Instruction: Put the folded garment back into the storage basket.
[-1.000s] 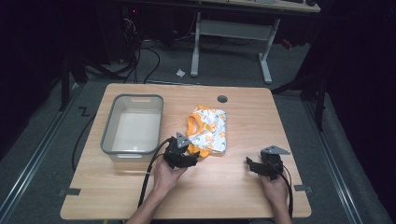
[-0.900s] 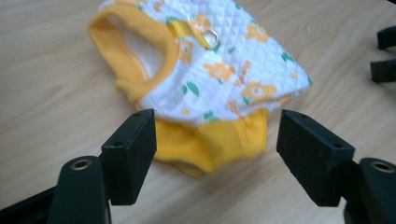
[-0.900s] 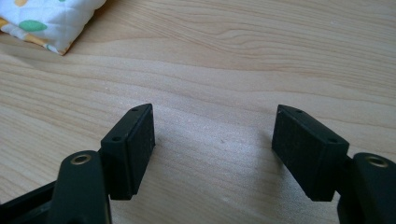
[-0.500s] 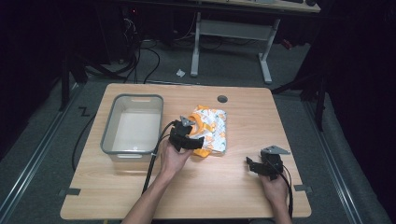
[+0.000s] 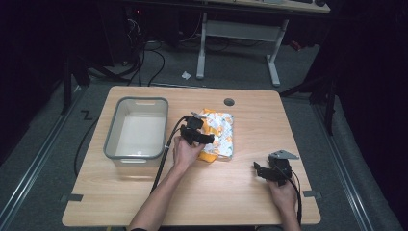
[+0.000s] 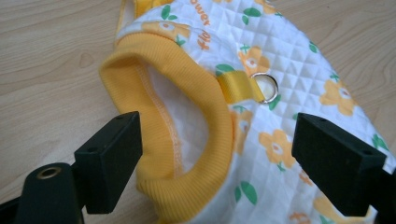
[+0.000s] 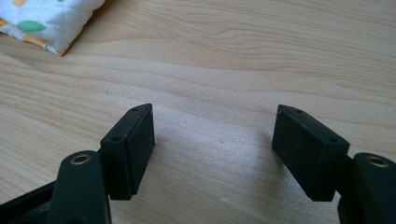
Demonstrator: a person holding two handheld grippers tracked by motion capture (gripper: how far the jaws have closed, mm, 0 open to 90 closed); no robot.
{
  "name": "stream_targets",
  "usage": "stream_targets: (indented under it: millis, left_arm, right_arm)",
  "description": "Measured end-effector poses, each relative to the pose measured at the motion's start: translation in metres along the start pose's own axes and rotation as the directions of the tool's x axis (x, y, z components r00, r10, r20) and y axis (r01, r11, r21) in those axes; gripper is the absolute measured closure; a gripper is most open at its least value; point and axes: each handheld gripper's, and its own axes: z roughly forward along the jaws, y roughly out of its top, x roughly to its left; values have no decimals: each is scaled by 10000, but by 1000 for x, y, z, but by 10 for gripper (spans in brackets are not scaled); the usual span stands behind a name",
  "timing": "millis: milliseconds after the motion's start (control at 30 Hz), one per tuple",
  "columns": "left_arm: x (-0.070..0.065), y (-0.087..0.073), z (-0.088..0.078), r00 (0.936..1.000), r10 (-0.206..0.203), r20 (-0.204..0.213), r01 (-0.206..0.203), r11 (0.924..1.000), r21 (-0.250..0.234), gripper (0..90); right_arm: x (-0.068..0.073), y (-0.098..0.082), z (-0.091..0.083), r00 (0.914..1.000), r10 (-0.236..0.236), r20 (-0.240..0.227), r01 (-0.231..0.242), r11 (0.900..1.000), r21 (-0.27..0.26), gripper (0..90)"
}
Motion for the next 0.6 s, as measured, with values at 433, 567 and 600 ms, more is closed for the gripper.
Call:
stream_targets:
  millis: [433, 567, 600]
  left_arm:
    - [13, -2, 28, 9979, -413, -500, 434, 9982, 424, 230]
    - [12, -4, 33, 9981, -263, -550, 295, 9979, 580, 277]
    - [11, -3, 33, 9980, -195, -601, 231, 9979, 605, 298]
  right_arm:
    - [0, 0, 0, 10000, -1, 3, 1, 10000, 3, 300]
    - [0, 0, 0, 10000, -5, 3, 5, 10000, 2, 300]
    - [0, 0, 0, 10000, -4, 3, 4, 10000, 1, 300]
